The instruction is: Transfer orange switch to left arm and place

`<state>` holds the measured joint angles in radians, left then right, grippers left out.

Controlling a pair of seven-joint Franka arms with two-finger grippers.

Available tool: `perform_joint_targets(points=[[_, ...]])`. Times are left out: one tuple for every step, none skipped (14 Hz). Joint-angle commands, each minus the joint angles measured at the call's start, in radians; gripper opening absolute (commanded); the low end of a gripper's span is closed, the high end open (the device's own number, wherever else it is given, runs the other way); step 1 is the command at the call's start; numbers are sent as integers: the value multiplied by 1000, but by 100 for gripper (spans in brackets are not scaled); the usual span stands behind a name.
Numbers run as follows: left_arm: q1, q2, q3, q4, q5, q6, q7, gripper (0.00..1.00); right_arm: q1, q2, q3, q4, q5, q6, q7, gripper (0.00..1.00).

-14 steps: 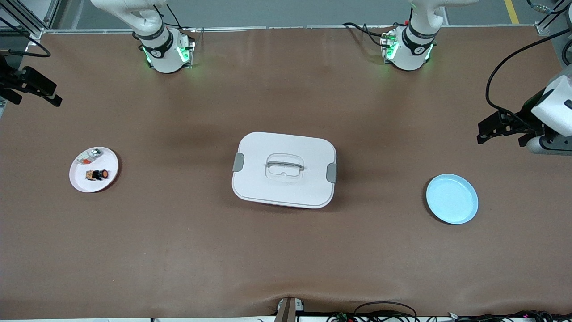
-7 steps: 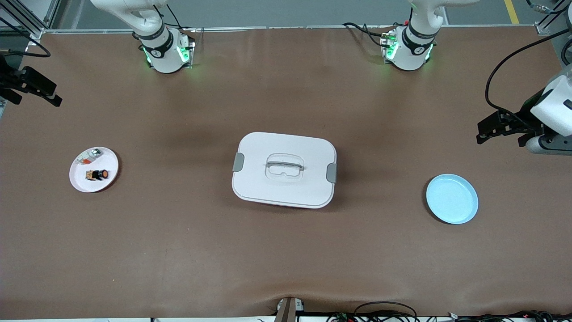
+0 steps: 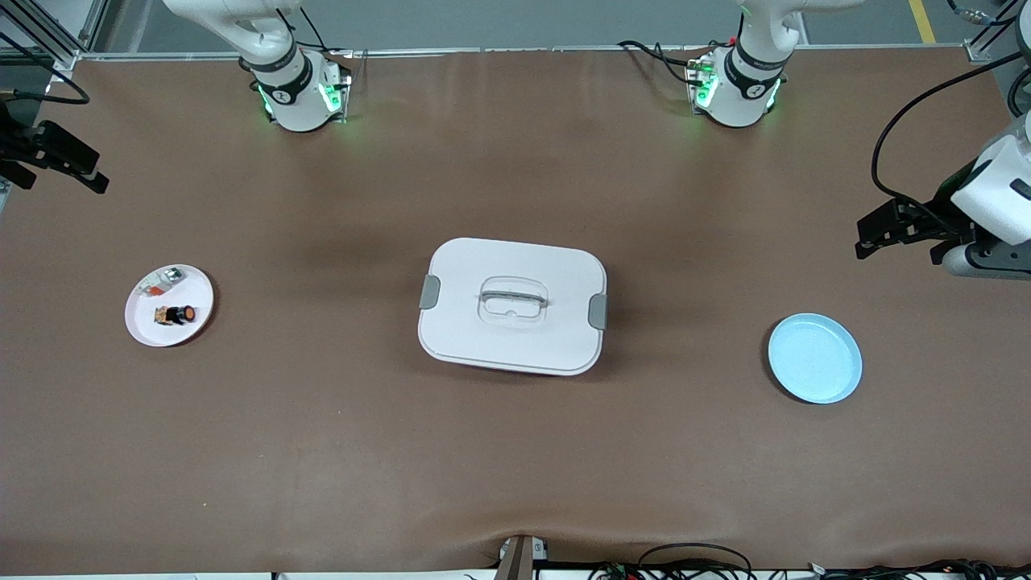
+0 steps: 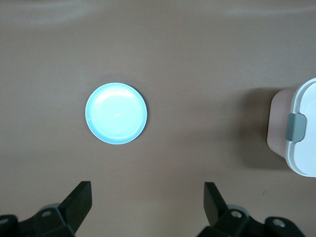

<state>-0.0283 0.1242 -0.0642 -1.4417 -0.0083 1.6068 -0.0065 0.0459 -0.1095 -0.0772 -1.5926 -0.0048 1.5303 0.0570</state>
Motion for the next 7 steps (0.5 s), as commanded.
perform_joint_targets(points=[[2, -12, -2, 3, -1, -11, 2, 100, 11, 4, -4, -15, -43, 8, -5, 100], [2, -12, -3, 3, -1, -11, 3, 100, 3, 4, -7, -15, -43, 8, -5, 100], [2, -12, -2, 3, -1, -11, 2, 100, 2, 7, -9, -13, -43, 17, -5, 100], [4, -12, -2, 3, -1, -11, 3, 100, -1, 17, -9, -12, -43, 31, -6, 100], [5, -12, -2, 3, -1, -11, 3, 100, -14, 25, -10, -12, -41, 37, -12, 100], [5, -12, -2, 1, -1, -11, 3, 100, -29, 30, -10, -10, -38, 39, -17, 100], [5, -12, -2, 3, -1, -11, 3, 100, -35, 28, -10, -12, -35, 25, -17, 100]])
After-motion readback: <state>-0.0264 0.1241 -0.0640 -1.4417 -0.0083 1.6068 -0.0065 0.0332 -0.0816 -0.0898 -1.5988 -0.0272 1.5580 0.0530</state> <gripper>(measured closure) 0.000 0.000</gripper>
